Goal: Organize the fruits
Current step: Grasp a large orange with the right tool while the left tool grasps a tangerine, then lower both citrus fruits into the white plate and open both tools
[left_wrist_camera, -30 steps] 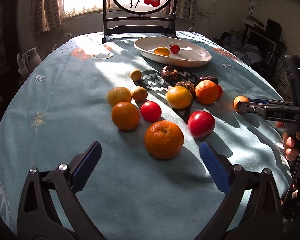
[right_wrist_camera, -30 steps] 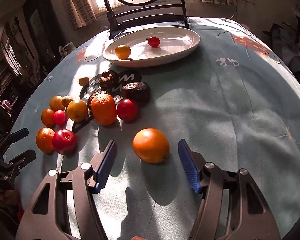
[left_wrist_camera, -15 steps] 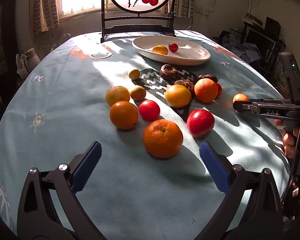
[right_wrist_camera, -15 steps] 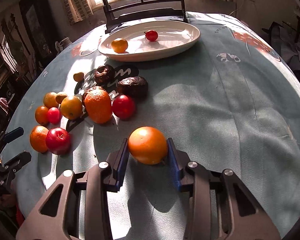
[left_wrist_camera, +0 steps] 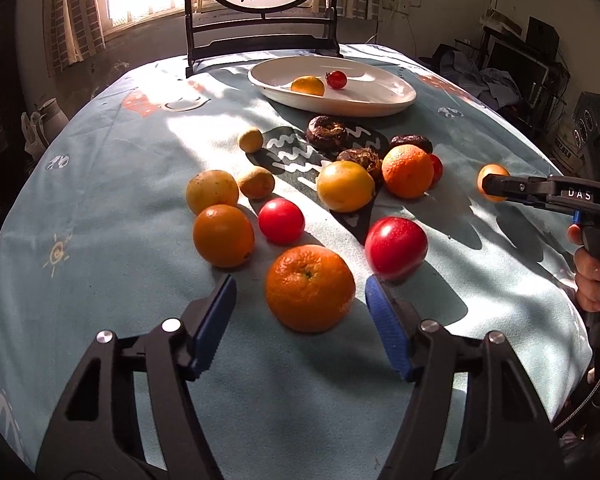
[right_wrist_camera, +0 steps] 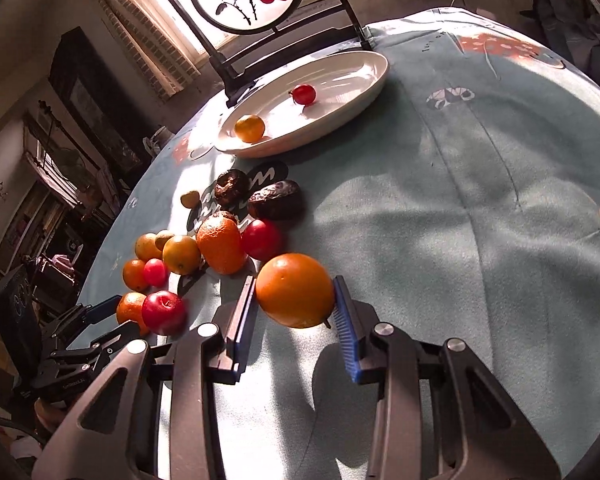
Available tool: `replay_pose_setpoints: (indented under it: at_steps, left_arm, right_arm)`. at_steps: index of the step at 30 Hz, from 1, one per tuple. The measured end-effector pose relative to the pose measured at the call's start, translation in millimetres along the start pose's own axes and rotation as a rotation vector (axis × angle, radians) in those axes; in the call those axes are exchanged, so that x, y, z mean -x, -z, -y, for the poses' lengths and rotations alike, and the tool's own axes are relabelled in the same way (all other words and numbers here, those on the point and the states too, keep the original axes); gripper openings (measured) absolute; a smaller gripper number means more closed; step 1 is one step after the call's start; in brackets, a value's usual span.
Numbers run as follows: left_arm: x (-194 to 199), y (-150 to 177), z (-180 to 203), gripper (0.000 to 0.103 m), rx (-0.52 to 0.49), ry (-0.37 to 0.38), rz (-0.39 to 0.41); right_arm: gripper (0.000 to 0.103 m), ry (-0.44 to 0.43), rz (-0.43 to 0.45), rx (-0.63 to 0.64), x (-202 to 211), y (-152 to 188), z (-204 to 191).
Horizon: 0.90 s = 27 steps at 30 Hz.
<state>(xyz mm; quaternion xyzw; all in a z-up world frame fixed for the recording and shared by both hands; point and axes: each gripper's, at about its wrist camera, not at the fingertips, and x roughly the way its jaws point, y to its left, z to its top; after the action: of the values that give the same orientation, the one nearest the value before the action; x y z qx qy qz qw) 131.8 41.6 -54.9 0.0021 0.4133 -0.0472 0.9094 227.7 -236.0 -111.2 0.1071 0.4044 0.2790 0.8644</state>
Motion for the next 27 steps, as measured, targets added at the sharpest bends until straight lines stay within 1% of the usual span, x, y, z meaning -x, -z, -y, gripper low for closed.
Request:
replay_pose_setpoints:
  at_steps: [1, 2, 6, 9, 10, 13, 17, 20, 22, 24, 26, 27]
  left_arm:
    - [-2.5, -0.6, 0.3, 0.057, -0.001, 0.003, -0.01]
    - [-4.7, -1.0, 0.3, 0.052, -0.001, 0.01, -0.021]
    - [-7.9, -2.0, 0.7, 0.052, 0.0, 0.018, -0.032]
    - [-15.0, -3.5, 2.5, 0.051, -0.007, 0.018, -0.068]
    - [-16.0, -3.6, 2.9, 0.047, -0.009, 0.019, -0.071]
    - [-15.5, -2.8, 1.4, 0.046, -0.001, 0.027, -0.067]
    - [-12.9, -2.3, -4.4, 0.046, 0.033, 0.057, -0.059]
    - [-8.8, -3.7, -9.5, 0.046, 0.061, 0.085, -0.047]
    - [-5.7, -10.7, -11.4, 0.046, 0.072, 0.112, -0.039]
    - [-0.9, -24.5, -10.8, 0.046, 0.076, 0.123, -0.01]
    - [4.0, -43.2, -8.1, 0.046, 0.075, 0.137, 0.025]
    - [5.1, -54.3, -6.7, 0.046, 0.077, 0.146, 0.041]
  right_arm:
    - [0.037, -0.002, -0.002, -0.003, -0.2, 0.0, 0.2]
    - [0.037, -0.002, -0.004, -0.007, -0.7, 0.0, 1.2]
    - [0.037, -0.009, -0.006, -0.015, -1.5, -0.2, 3.5]
    - [0.037, -0.014, -0.01, -0.016, -2.7, -0.1, 3.8]
    - [0.037, -0.015, -0.01, -0.018, -3.0, 0.1, 4.2]
    - [0.037, -0.021, -0.007, -0.024, -2.0, 0.3, 5.6]
    - [0.037, -0.023, -0.005, -0.021, -1.6, 0.3, 5.5]
    - [0.038, -0.007, -0.001, 0.011, -0.9, 0.1, -1.2]
    - [0.038, 0.001, 0.021, 0.068, 1.6, -4.6, -13.8]
    - [0.038, -0.02, 0.06, 0.095, 5.1, -18.8, -25.2]
    - [0.038, -0.036, 0.127, 0.104, 6.3, -40.8, -33.1]
    - [0.038, -0.03, 0.165, 0.105, 4.4, -54.2, -35.6]
